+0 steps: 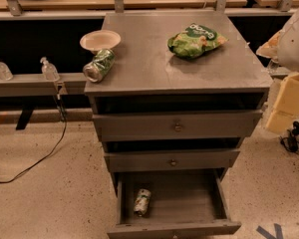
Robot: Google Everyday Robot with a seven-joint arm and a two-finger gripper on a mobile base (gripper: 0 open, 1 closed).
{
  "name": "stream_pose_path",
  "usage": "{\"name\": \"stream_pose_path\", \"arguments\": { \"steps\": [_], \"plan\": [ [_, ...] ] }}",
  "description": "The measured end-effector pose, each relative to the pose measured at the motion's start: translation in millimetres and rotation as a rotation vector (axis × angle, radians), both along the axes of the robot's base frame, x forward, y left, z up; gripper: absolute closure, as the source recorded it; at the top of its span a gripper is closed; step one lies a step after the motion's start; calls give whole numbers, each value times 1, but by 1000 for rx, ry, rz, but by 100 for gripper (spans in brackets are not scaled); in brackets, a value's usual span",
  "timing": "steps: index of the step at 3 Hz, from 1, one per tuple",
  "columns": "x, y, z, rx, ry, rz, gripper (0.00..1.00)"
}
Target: Pick 7up can from bottom drawer and place on counter
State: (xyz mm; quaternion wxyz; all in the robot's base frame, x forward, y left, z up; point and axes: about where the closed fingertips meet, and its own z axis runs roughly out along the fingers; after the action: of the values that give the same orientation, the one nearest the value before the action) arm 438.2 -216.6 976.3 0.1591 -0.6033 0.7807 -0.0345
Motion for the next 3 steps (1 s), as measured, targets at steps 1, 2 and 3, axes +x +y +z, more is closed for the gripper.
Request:
{"name": "stream_pose_path", "arguments": {
  "steps": [1,2,3],
  "plan": [
    [0,0,0,0,0,0,0],
    [19,20,-33,12,38,73,0],
    [33,64,-97,90,88,232,0]
  ]
}}
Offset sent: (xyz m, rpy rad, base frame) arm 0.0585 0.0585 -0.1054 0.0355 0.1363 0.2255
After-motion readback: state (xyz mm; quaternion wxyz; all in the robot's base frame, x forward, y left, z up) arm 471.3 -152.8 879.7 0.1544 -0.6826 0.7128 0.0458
